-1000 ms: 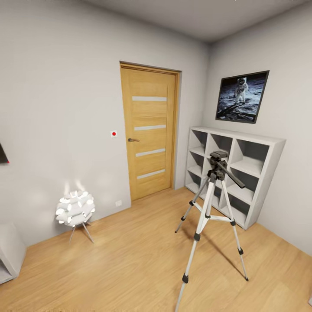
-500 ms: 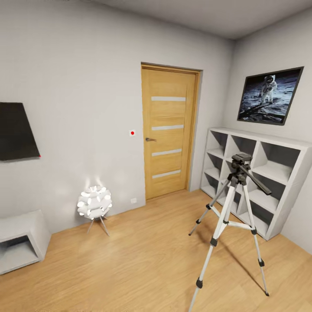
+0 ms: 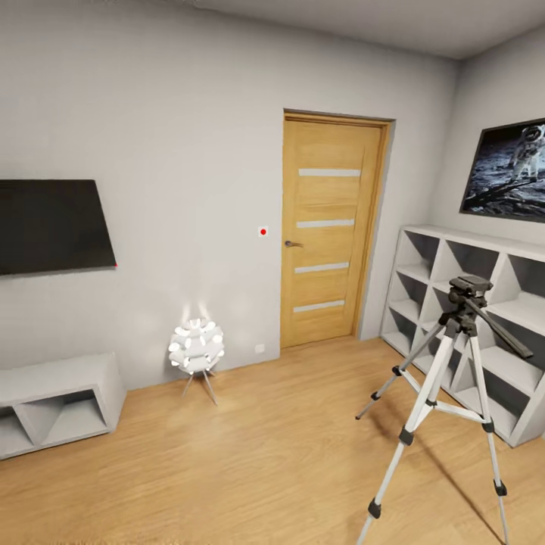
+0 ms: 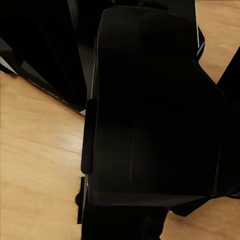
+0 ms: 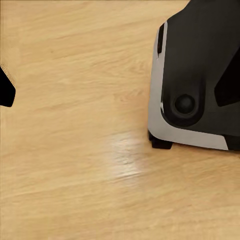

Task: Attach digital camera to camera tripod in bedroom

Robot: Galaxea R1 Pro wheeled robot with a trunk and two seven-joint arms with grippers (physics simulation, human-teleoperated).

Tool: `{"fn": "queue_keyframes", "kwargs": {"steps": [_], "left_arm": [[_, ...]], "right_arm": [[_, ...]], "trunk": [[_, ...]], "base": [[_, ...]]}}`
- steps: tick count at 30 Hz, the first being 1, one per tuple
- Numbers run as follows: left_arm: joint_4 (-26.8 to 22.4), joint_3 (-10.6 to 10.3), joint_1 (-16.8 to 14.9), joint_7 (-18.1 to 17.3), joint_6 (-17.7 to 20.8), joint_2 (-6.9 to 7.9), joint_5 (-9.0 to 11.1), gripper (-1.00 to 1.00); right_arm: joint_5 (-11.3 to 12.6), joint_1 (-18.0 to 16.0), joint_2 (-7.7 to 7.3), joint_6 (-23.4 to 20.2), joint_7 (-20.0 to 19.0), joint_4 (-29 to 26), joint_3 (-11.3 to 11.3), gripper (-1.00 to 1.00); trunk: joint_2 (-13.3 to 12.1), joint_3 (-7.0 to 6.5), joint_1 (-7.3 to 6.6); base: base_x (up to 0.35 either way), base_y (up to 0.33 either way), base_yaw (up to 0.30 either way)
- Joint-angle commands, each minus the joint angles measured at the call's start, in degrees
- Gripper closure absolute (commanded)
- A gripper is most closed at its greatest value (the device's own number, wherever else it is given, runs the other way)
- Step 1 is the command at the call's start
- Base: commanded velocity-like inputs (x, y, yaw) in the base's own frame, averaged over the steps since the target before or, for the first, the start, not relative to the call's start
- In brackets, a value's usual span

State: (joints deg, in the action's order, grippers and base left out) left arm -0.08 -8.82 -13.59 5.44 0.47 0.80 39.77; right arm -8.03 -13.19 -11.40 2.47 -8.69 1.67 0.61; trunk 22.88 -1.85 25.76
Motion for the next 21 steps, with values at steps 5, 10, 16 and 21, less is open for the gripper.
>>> {"fn": "queue_keyframes", "kwargs": {"steps": [5, 10, 16, 21], "left_arm": [[0.0, -0.5, 0.0, 0.1, 0.1, -0.01, 0.3, 1.00], [0.0, -0.5, 0.0, 0.0, 0.1, -0.02, 0.2, 1.00], [0.0, -0.5, 0.0, -0.1, 0.1, -0.11, -0.2, 1.00], [0.0, -0.5, 0.0, -0.2, 0.1, -0.17, -0.3, 1.00]], "right_arm": [[-0.5, -0.1, -0.03, 0.3, -0.1, 0.2, 0.1, -1.00], [-0.5, -0.1, -0.03, 0.5, -0.1, 0.2, 0.2, -1.00], [-0.4, -0.1, -0.03, 0.7, 0.3, 0.2, 0.2, -1.00], [-0.4, -0.1, -0.08, 0.7, 0.4, 0.2, 0.1, -1.00]], "trunk": [[0.0, 0.02, 0.02], [0.0, 0.02, 0.02], [0.0, 0.02, 0.02], [0.0, 0.02, 0.02]], "base": [[0.000, 0.000, 0.260], [0.022, 0.000, 0.096], [0.206, 0.000, 0.025], [0.303, 0.000, 0.004]]}}
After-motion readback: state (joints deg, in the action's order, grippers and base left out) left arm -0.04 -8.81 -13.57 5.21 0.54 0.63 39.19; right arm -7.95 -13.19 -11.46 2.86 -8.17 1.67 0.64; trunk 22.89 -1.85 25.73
